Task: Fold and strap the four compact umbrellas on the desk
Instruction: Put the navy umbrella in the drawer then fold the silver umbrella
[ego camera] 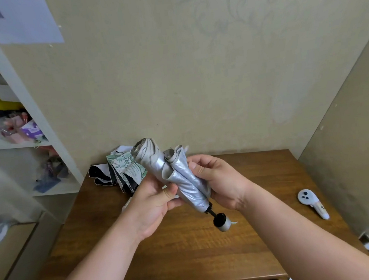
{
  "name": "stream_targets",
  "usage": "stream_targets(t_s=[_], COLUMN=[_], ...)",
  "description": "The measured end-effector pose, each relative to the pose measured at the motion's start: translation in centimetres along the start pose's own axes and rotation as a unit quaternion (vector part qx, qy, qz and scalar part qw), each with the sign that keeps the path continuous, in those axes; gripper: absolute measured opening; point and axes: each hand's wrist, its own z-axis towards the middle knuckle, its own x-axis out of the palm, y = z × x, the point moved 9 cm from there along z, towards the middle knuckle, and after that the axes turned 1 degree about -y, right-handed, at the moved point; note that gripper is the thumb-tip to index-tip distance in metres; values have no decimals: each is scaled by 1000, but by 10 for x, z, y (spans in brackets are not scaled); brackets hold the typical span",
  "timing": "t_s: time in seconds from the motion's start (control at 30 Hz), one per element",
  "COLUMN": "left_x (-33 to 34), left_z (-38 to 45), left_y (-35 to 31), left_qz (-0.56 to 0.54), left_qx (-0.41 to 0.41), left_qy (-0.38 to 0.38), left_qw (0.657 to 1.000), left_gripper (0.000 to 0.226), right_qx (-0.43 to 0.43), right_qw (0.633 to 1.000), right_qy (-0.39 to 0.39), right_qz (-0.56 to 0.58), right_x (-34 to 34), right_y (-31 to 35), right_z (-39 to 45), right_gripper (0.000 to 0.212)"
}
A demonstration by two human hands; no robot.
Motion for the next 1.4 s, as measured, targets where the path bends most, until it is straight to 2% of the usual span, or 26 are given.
stream_targets(t_s=[0.07, 0.2, 0.3, 0.37, 0.4, 0.47, 0.53, 0.57, 0.6, 0.63, 0.7, 0.77, 0.83, 0.87, 0.93, 0.97, 1.03, 1.17, 1.3, 1.4], left_x=[4, 13, 17, 17, 17, 15, 14, 14, 14, 14, 16, 19, 19, 18, 17, 18, 20, 18, 11, 19], left_z=[0, -1, -2, -1, -1, 0, 0, 0, 0, 1, 4, 7, 9, 10, 11, 11, 11, 14, 16, 16], left_y=[-2, 0, 1, 1, 0, 1, 2, 2, 3, 3, 0, -4, -6, -6, -4, -2, 1, 4, 10, 8], left_qz=[4, 41, 30, 20, 19, 20, 15, 13, 13, 13, 1, -31, -57, -65, -74, -76, -74, -19, -13, -38], left_qx=[13, 19, 18, 20, 20, 21, 22, 24, 26, 27, 30, 31, 27, 32, 35, 36, 36, 20, -9, -26], left_qy=[-5, 2, 20, 24, 22, 13, 2, -1, -4, -6, 1, 9, 4, -6, -20, -24, -32, -99, -169, -150], left_qw=[1000, 999, 999, 999, 999, 999, 1000, 1000, 1000, 1000, 1000, 999, 998, 997, 996, 996, 996, 995, 985, 988], left_gripper=[70, 71, 61, 51, 47, 41, 37, 37, 40, 43, 50, 67, 70, 62, 44, 41, 39, 43, 42, 40], right_qx=[-36, -64, -38, -37, -73, -196, -338, -384, -401, -388, -311, -273, -265, -249, -212, -199, -185, -133, -103, -90], right_qw=[998, 990, 984, 969, 942, 842, 749, 729, 729, 753, 833, 862, 861, 853, 822, 802, 784, 850, 867, 884], right_qy=[-35, -67, -67, -93, -128, -199, -222, -219, -210, -189, -152, -118, -45, -15, -19, -50, -103, -138, -131, -122], right_qz=[-23, -110, -161, -226, -302, -462, -524, -522, -514, -497, -433, -410, -432, -458, -528, -561, -583, -491, -469, -441], right_x=[-4, -6, -6, -11, -16, -16, -4, 1, 3, 3, -4, -3, 9, 15, 14, 10, 1, -14, -13, -14], right_y=[2, 11, 13, 13, 17, 33, 48, 52, 53, 49, 39, 34, 31, 27, 18, 14, 12, 0, -5, -6], right_z=[1, -3, -9, -9, -9, -16, -33, -39, -43, -42, -38, -40, -43, -42, -36, -34, -32, -32, -29, -28], right_gripper=[6, 15, 11, 12, 13, 11, 6, 8, 10, 14, 33, 45, 38, 48, 75, 78, 66, 40, 24, 22])
